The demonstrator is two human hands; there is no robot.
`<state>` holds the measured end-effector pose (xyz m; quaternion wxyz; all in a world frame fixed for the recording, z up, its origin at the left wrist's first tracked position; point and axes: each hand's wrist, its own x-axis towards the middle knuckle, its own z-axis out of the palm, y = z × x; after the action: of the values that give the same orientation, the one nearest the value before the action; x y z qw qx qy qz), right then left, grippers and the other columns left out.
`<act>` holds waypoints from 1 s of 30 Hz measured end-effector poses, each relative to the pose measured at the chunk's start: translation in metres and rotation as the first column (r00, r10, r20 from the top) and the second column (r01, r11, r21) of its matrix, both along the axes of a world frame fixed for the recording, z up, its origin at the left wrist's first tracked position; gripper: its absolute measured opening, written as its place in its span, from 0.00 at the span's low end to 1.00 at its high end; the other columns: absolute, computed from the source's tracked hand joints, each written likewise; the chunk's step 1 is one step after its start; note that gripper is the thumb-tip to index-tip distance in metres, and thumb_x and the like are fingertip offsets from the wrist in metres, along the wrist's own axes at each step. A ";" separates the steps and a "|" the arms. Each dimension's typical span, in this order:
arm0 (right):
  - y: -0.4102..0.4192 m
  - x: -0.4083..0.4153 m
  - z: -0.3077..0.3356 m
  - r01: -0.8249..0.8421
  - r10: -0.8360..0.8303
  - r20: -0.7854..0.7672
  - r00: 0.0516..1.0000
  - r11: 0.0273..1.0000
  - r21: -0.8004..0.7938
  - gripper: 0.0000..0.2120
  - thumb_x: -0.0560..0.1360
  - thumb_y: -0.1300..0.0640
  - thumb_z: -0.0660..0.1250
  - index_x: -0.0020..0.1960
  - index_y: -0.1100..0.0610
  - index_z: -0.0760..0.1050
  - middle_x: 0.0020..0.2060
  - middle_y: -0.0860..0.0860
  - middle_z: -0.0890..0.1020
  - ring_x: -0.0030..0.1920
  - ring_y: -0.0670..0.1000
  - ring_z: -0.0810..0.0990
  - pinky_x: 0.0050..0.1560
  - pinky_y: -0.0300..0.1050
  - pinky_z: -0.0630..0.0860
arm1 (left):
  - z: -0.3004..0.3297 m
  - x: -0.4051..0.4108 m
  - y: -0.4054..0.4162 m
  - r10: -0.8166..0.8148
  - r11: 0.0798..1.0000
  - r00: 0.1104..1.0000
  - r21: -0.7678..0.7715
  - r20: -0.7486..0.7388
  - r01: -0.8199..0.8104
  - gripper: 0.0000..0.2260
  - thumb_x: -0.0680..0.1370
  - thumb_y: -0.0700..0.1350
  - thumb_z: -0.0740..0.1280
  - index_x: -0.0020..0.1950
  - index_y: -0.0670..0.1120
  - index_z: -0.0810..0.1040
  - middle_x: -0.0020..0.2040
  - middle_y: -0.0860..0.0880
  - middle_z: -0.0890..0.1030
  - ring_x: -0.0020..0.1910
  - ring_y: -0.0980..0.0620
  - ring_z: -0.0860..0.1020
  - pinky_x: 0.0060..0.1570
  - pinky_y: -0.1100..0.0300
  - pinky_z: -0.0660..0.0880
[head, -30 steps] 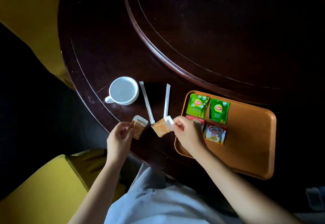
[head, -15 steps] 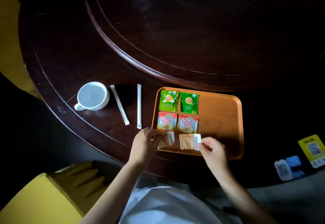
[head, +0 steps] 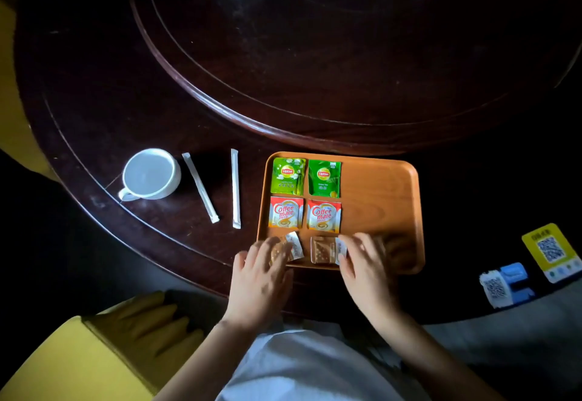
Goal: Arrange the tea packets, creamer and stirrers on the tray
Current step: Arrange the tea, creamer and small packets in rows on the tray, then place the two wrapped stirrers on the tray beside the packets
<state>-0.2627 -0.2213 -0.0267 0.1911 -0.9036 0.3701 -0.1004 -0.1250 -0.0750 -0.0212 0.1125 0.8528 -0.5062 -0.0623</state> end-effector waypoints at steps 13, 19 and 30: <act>0.031 -0.004 -0.002 -0.290 0.268 -0.310 0.912 0.957 -0.025 0.28 0.63 0.49 0.74 0.61 0.53 0.76 0.63 0.54 0.78 0.62 0.56 0.78 0.54 0.54 0.78 | -0.003 -0.008 0.009 -0.131 0.958 0.981 0.237 -0.142 0.162 0.22 0.73 0.53 0.58 0.65 0.47 0.74 0.64 0.44 0.77 0.63 0.44 0.75 0.50 0.51 0.76; 0.040 -0.002 -0.007 -0.241 0.214 -0.355 0.910 0.970 -0.032 0.33 0.61 0.45 0.74 0.63 0.53 0.74 0.65 0.51 0.76 0.64 0.54 0.76 0.54 0.60 0.76 | -0.004 -0.009 0.008 -0.161 0.953 0.984 0.246 -0.080 0.176 0.23 0.72 0.52 0.58 0.64 0.47 0.75 0.64 0.44 0.77 0.62 0.45 0.76 0.48 0.52 0.77; 0.036 -0.003 -0.006 -0.231 0.204 -0.232 0.951 0.968 -0.097 0.23 0.70 0.48 0.62 0.63 0.51 0.74 0.64 0.51 0.77 0.62 0.54 0.77 0.56 0.59 0.75 | -0.004 -0.009 0.013 -0.180 0.981 0.984 0.073 0.001 0.179 0.21 0.73 0.49 0.60 0.63 0.45 0.75 0.65 0.42 0.76 0.62 0.44 0.76 0.50 0.52 0.76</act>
<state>-0.2656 -0.1853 -0.0324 0.1026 -0.9544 0.2802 -0.0008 -0.1336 -0.0623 -0.0250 0.0735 0.8073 -0.5789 -0.0872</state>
